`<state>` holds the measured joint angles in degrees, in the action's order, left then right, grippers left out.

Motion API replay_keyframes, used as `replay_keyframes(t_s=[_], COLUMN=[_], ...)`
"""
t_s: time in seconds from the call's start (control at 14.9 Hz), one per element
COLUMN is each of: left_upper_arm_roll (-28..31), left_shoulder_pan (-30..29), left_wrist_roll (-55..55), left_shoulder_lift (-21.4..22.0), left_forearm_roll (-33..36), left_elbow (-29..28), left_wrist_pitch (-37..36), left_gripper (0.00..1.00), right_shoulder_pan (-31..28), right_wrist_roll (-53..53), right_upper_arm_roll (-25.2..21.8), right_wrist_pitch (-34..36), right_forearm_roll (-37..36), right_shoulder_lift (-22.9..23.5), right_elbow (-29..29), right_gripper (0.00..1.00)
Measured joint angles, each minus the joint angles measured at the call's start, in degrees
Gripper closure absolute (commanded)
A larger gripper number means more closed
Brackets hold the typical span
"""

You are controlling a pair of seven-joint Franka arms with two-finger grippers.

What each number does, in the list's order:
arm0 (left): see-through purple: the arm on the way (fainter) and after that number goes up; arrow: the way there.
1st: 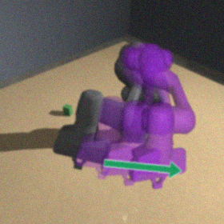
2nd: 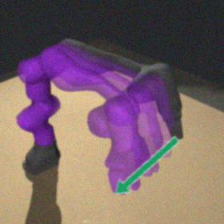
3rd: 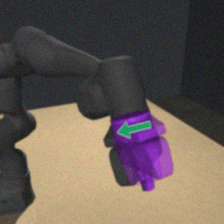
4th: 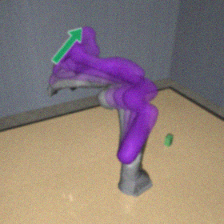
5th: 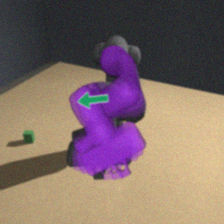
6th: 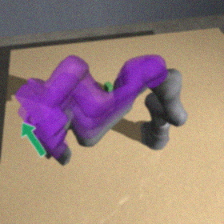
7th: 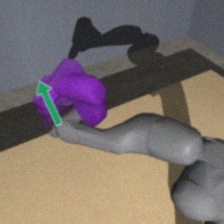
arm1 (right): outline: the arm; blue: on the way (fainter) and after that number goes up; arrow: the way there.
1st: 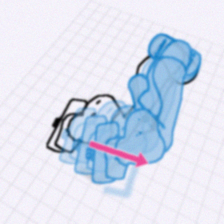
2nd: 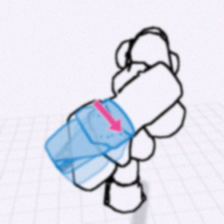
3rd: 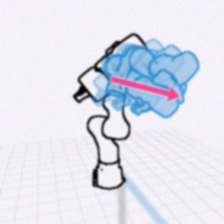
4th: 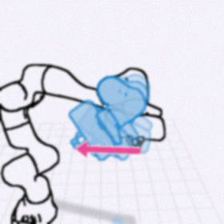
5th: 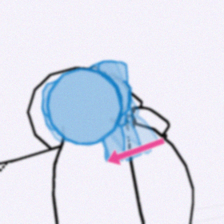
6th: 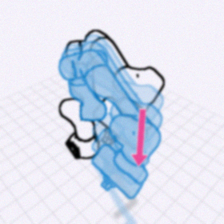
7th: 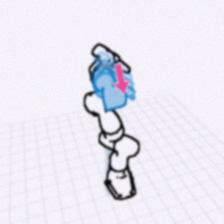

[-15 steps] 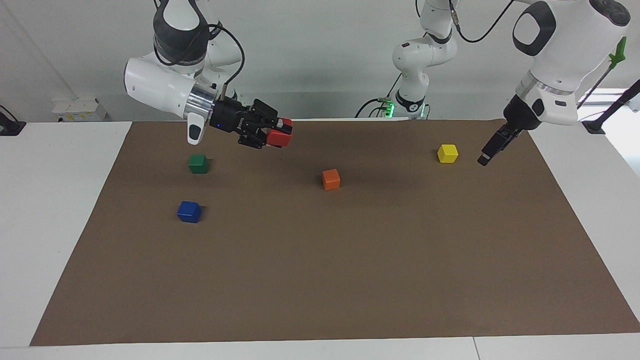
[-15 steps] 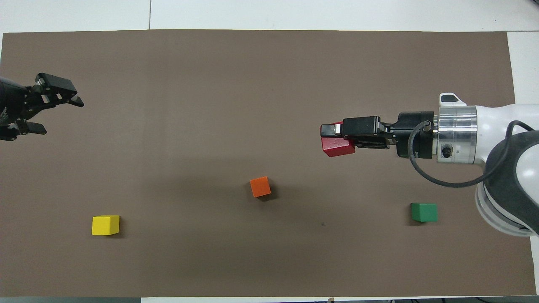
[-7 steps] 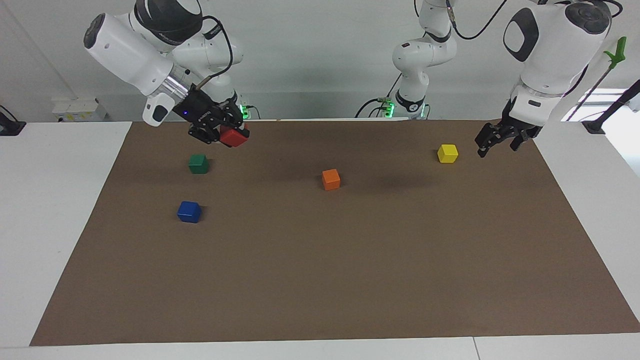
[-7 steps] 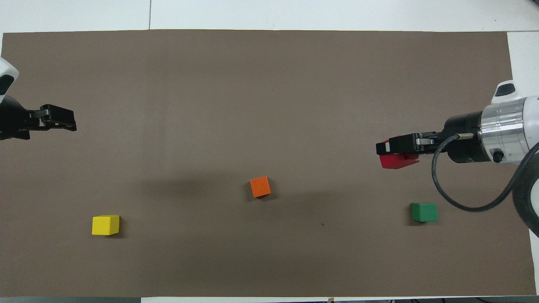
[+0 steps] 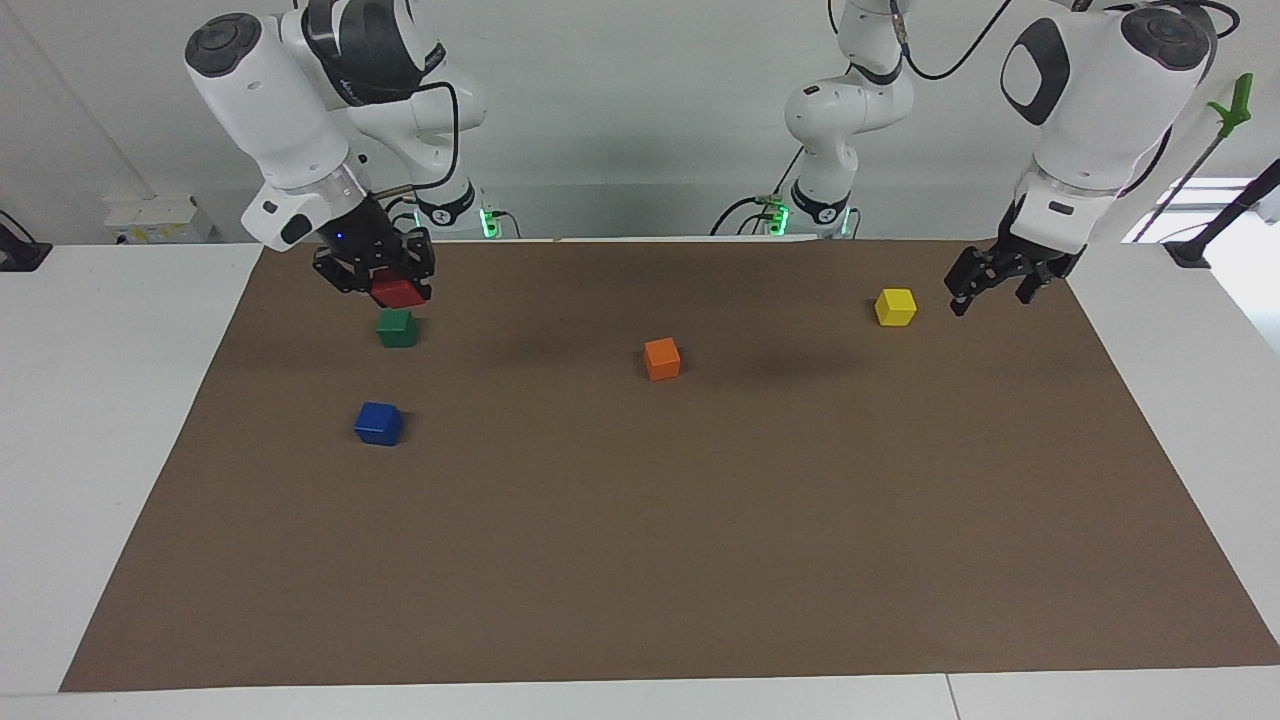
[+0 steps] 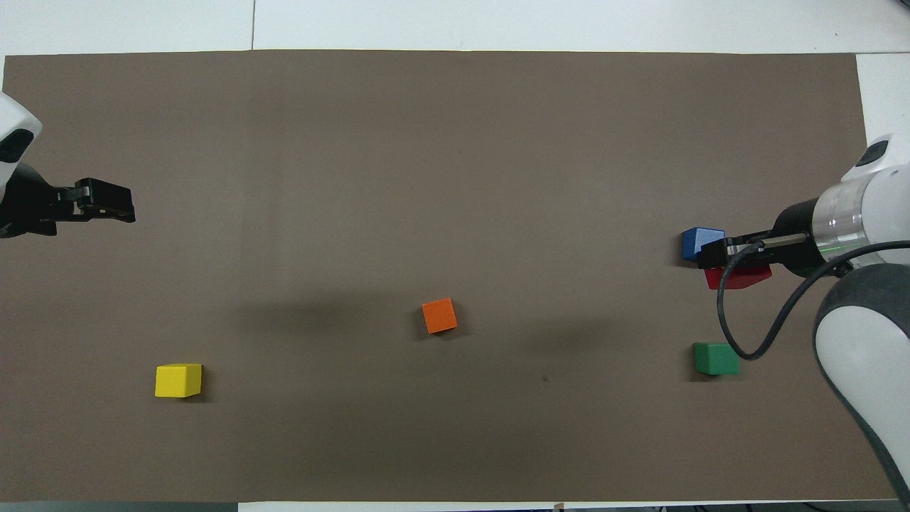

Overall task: Transfer red block to right arm and stack on blue block
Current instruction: 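Lower the red cube onto the blue cube with the right gripper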

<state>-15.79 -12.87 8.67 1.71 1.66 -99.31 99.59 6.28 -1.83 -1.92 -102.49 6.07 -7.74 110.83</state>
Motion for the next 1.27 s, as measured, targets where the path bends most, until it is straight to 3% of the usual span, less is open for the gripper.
replay_keyframes(t_s=[0.2,0.54,0.8,1.07,1.27], left_upper_arm_roll=[0.1,0.1,-0.1,-0.1,0.1], left_shoulder_pan=[0.0,-0.1,0.0,0.0,-0.1], left_wrist_roll=[0.1,0.2,0.2,0.2,0.5], left_shoulder_lift=[0.0,-0.4,-1.0,-1.6,-1.8], left_forearm_roll=[0.0,-0.1,-0.1,-0.1,-0.1], left_elbow=[-0.3,-0.2,1.7,2.3,2.7], left_wrist_pitch=[0.2,-0.5,-0.7,-0.4,1.1], left_gripper=[0.0,0.0,0.0,0.0,0.0], right_shoulder_pan=[0.0,0.0,-0.4,-2.5,-3.5], right_wrist_roll=[0.5,6.1,9.0,9.2,9.9], right_upper_arm_roll=[-0.1,-0.1,-0.1,-0.2,-0.2], right_wrist_pitch=[-1.9,-14.9,-23.4,-35.1,-38.7], right_forearm_roll=[-5.7,-12.6,-14.3,-15.1,-16.5], right_shoulder_lift=[0.4,3.5,6.1,6.3,6.3], right_elbow=[2.3,8.7,11.8,18.5,21.0], right_gripper=[1.0,1.0,1.0,1.0,1.0])
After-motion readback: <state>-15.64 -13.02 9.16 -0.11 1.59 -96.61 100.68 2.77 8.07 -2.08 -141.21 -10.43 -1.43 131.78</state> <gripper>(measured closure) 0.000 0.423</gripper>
